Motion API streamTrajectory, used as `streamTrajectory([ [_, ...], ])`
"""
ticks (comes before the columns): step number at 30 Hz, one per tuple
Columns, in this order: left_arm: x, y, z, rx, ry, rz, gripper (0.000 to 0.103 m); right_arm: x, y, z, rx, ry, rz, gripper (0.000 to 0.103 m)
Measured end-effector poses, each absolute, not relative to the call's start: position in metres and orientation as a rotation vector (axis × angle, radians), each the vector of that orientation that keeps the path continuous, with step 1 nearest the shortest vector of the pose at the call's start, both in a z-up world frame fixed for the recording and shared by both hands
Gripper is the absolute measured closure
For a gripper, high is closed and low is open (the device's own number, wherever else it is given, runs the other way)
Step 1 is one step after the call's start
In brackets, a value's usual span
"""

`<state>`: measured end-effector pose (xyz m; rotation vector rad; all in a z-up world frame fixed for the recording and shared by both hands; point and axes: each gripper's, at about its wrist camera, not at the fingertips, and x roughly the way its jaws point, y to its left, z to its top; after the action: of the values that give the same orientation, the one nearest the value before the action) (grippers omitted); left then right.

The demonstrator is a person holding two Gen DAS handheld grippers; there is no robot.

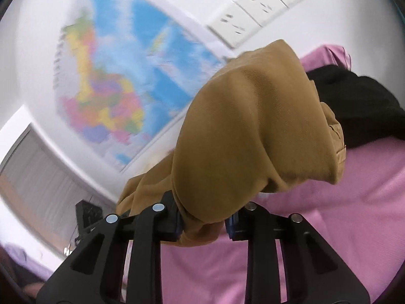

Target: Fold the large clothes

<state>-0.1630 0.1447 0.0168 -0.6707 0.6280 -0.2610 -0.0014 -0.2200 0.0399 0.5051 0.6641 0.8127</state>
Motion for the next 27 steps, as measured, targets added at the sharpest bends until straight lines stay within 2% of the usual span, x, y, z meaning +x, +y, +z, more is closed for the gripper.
streamTrajectory([
  [3, -0.208, 0.126, -0.005, -0.620, 0.661, -0.335, 0.079, -0.037, -0.232, 0.019, 0.486, 0.718, 0.807, 0.077],
  [7, -0.234, 0.116, -0.049, -0.576, 0.801, -0.336, 0.074, -0.049, -0.245, -0.042, 0.534, 0.905, 0.714, 0.072],
  [10, -0.248, 0.112, -0.057, -0.485, 0.829, -0.335, 0.071, -0.048, -0.251, -0.067, 0.582, 0.978, 0.669, 0.059],
  [11, -0.257, 0.112, -0.050, -0.432, 0.795, -0.351, 0.071, -0.050, -0.251, -0.065, 0.573, 0.979, 0.660, 0.049],
  [13, -0.276, 0.116, -0.037, -0.356, 0.747, -0.379, 0.071, -0.057, -0.252, -0.050, 0.517, 0.976, 0.674, 0.043],
  [14, -0.287, 0.121, -0.027, -0.338, 0.716, -0.391, 0.071, -0.062, -0.253, -0.038, 0.474, 0.975, 0.686, 0.036],
  [16, -0.308, 0.133, -0.006, -0.318, 0.635, -0.416, 0.069, -0.070, -0.254, -0.024, 0.398, 0.998, 0.700, 0.028],
  [17, -0.319, 0.138, 0.007, -0.302, 0.582, -0.413, 0.066, -0.078, -0.253, -0.014, 0.324, 1.009, 0.709, 0.028],
  [19, -0.329, 0.140, 0.024, -0.263, 0.526, -0.361, 0.039, -0.091, -0.254, 0.001, 0.237, 0.997, 0.736, 0.029],
  [21, -0.319, 0.134, 0.038, -0.235, 0.511, -0.321, 0.035, -0.105, -0.255, 0.025, 0.185, 0.933, 0.789, 0.034],
  [24, -0.284, 0.116, 0.040, -0.176, 0.558, -0.285, 0.033, -0.105, -0.244, 0.058, 0.118, 0.770, 0.804, 0.033],
  [27, -0.224, 0.087, 0.019, -0.051, 0.696, -0.195, 0.032, -0.072, -0.211, 0.060, 0.032, 0.739, 0.713, 0.032],
])
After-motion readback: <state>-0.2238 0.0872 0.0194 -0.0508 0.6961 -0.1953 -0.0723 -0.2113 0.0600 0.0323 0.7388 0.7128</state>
